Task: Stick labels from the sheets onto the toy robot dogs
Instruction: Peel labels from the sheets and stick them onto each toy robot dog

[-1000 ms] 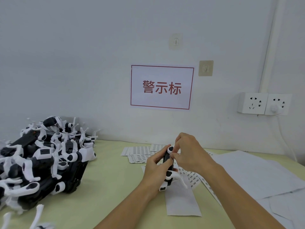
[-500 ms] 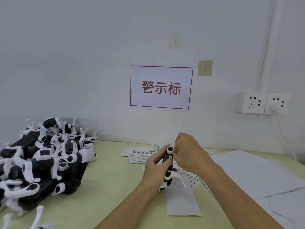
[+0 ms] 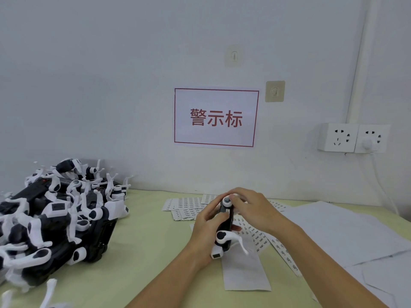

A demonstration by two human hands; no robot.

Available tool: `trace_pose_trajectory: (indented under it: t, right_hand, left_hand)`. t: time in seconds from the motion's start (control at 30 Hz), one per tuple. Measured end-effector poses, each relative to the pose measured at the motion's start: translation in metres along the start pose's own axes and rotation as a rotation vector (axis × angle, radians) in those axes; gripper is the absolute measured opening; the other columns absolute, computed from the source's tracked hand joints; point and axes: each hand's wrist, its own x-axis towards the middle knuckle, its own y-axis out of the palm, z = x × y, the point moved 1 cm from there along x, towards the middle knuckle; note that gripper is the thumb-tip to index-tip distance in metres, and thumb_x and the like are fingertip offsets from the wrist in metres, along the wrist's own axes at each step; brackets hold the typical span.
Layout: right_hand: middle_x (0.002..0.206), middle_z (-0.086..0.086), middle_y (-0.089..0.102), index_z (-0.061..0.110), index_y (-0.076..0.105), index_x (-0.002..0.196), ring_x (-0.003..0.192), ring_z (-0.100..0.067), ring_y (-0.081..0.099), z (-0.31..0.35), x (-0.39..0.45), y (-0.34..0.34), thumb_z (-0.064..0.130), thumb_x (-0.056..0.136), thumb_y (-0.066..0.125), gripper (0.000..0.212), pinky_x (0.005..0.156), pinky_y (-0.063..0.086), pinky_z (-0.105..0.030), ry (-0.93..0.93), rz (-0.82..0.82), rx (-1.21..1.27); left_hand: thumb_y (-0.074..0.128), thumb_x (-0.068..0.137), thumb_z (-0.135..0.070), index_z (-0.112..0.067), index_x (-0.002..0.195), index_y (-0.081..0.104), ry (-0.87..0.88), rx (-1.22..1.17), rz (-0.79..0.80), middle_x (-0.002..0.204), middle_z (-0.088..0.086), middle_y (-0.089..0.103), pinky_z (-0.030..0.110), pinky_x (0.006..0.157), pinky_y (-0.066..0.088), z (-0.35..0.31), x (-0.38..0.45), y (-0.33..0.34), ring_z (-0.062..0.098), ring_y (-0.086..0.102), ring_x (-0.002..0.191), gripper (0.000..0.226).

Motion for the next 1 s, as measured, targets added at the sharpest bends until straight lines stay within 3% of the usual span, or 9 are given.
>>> trace_pose_trajectory:
  t: [0.1,0.27,0.4,0.5,0.6,0.73,1.0]
  right_hand:
    - [0.096,0.014,0.069,0.033,0.066,0.095,0.091,0.0,0.062,0.001,0.001,0.003,0.033,0.099,0.047,0.02,0.076,0.046,-0.02,-0.021,-0.04,-0.014]
    - [0.089,0.011,0.068,0.03,0.065,0.09,0.082,-0.003,0.062,-0.001,0.0,0.006,0.036,0.099,0.048,0.02,0.068,0.042,-0.02,-0.025,-0.066,-0.031]
    - [0.088,0.01,0.068,0.029,0.066,0.09,0.083,-0.007,0.064,-0.002,0.0,0.005,0.036,0.099,0.048,0.021,0.071,0.047,-0.023,-0.031,-0.071,-0.019]
    - [0.088,0.009,0.068,0.027,0.066,0.091,0.084,-0.008,0.064,-0.002,0.0,0.004,0.036,0.099,0.048,0.022,0.074,0.049,-0.025,-0.034,-0.07,-0.022]
    - [0.085,0.007,0.068,0.026,0.067,0.091,0.077,-0.01,0.064,-0.002,-0.001,0.005,0.036,0.098,0.048,0.023,0.069,0.049,-0.025,-0.036,-0.061,-0.038]
    - [0.083,0.004,0.068,0.024,0.066,0.091,0.072,-0.015,0.063,-0.003,-0.001,0.006,0.038,0.098,0.048,0.025,0.066,0.048,-0.027,-0.023,-0.052,-0.043]
    - [0.086,0.006,0.068,0.023,0.066,0.09,0.081,-0.013,0.063,-0.001,-0.001,0.005,0.038,0.098,0.049,0.025,0.068,0.047,-0.025,-0.016,-0.06,-0.047]
  left_hand:
    - [0.055,0.096,0.001,-0.018,0.119,0.069,-0.022,-0.057,-0.027,0.115,0.017,0.07,0.038,0.067,0.058,-0.001,-0.001,0.001,0.042,0.067,0.101,0.033]
    - [0.051,0.095,0.004,-0.016,0.113,0.069,-0.074,-0.068,-0.053,0.107,0.02,0.071,0.036,0.061,0.057,-0.002,0.001,-0.001,0.04,0.069,0.083,0.032]
    - [0.05,0.091,0.004,-0.014,0.114,0.068,-0.106,-0.153,-0.026,0.105,0.019,0.071,0.043,0.069,0.058,0.0,0.003,-0.003,0.037,0.069,0.087,0.035]
    - [0.054,0.092,-0.002,-0.017,0.115,0.068,-0.119,-0.142,-0.014,0.106,0.02,0.071,0.044,0.07,0.057,0.001,0.003,-0.004,0.04,0.069,0.08,0.031]
    - [0.061,0.094,-0.003,-0.018,0.111,0.07,-0.087,-0.087,-0.049,0.111,0.025,0.069,0.046,0.07,0.059,0.003,0.003,-0.005,0.04,0.07,0.092,0.024]
    - [0.061,0.093,0.001,-0.021,0.103,0.072,-0.067,-0.059,-0.045,0.111,0.024,0.069,0.046,0.072,0.06,0.004,0.004,-0.005,0.035,0.071,0.095,0.027]
    - [0.057,0.079,0.007,-0.015,0.112,0.066,-0.083,-0.14,0.041,0.109,0.02,0.069,0.047,0.071,0.058,0.009,0.009,-0.011,0.038,0.071,0.085,0.04]
